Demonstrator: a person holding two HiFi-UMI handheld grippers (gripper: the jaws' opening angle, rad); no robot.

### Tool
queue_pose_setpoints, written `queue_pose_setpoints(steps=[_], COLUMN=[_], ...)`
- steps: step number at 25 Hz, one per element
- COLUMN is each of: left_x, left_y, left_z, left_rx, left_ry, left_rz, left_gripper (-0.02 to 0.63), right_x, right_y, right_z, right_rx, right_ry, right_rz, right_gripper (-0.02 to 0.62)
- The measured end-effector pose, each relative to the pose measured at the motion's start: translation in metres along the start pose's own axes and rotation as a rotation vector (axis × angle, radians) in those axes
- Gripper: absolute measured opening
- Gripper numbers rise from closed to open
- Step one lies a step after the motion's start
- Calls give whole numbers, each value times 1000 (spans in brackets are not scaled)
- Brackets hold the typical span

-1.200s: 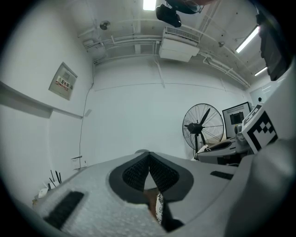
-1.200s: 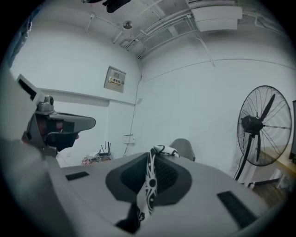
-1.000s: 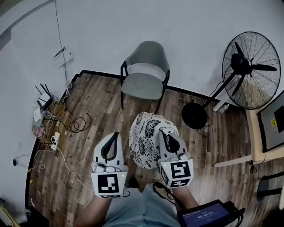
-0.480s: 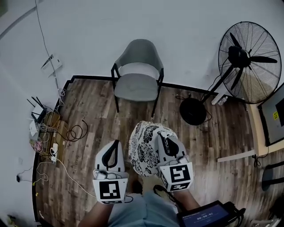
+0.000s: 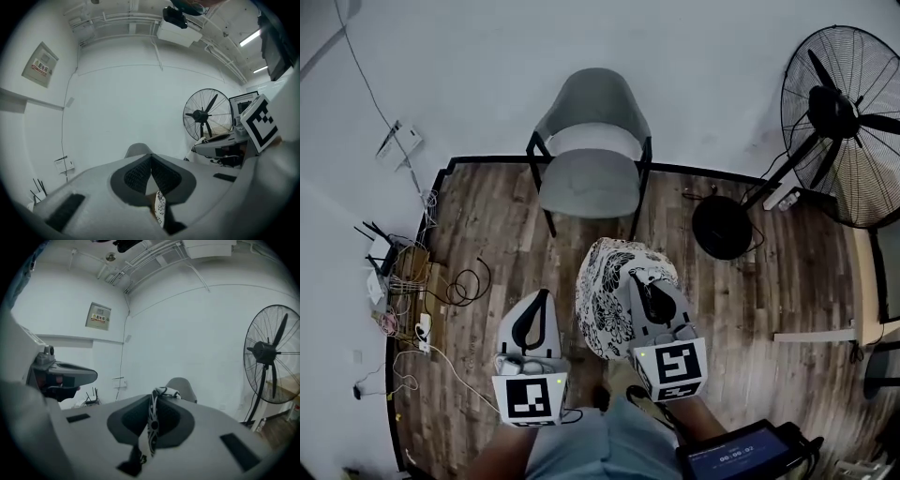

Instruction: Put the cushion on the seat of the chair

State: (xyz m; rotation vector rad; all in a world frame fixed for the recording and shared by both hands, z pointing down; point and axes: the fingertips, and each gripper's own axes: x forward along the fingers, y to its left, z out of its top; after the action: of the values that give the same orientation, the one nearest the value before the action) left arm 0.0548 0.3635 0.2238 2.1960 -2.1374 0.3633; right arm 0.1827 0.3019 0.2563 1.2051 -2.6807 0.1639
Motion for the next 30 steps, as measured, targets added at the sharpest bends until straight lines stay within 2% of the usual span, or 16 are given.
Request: queue_pose_setpoints(steps=[5,9,15,23,30], left_x=[62,96,128,166,223], left_y=[3,11,30,67,109], left_z=[24,44,63,61,45], left_rx=[30,70,40,-18,-45], left_ry=[-8,-51,-86,-77,-57], left_rz=[6,21,63,104,62], left_gripper=[9,9,9,9,9], right_x=[51,81,120,177,237], right_y=[-33,-52,-71,-80,-81], right_z=[27,51,71,79,75], right_rx=[19,-2,-46,-71,-63], right_ry=[-37,-58,-70,-45,-1], right_rz=[35,60,71,83,57], right_gripper=[14,14,14,14,14])
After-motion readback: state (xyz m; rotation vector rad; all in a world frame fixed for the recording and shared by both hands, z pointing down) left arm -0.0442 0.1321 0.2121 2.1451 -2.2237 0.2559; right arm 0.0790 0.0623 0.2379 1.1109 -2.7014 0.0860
